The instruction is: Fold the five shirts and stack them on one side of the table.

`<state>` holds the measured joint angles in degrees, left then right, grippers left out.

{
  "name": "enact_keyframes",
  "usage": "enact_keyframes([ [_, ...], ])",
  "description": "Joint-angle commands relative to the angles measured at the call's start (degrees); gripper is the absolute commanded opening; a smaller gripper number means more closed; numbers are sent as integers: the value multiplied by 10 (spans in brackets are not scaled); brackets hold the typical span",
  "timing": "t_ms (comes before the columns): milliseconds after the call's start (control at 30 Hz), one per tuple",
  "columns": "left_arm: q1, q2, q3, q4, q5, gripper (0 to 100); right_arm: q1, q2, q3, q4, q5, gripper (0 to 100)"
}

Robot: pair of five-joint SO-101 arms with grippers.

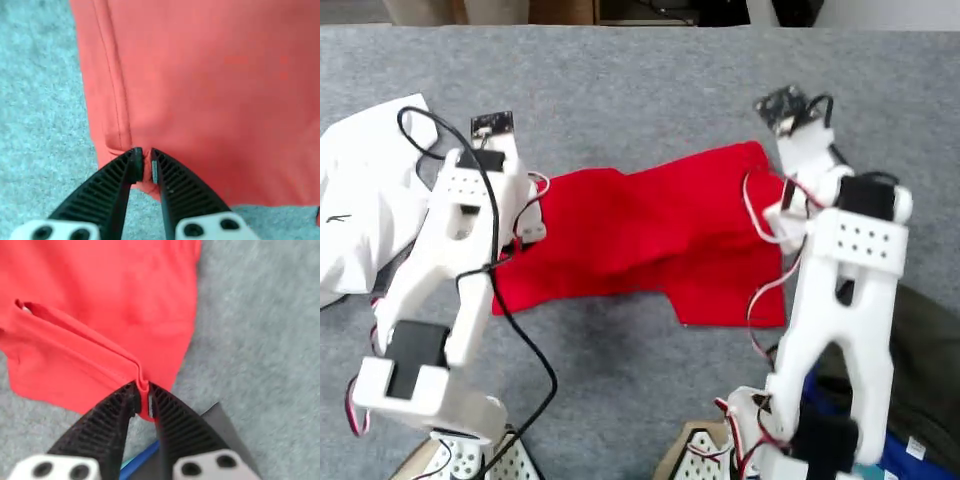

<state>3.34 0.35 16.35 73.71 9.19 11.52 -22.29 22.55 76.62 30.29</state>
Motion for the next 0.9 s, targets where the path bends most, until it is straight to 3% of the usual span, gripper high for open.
enact_keyframes([
  [0,-2,-43,18,-35,-4,20,7,-57,70,-32,11,4],
  [333,-66,24,8,-84,-6,20,24,-116,217,-81,11,4],
  [567,-57,57,9,-70,-7,20,82,-116,249,-100,58,4],
  [867,-23,53,8,-52,-15,20,80,-118,279,-96,111,5],
])
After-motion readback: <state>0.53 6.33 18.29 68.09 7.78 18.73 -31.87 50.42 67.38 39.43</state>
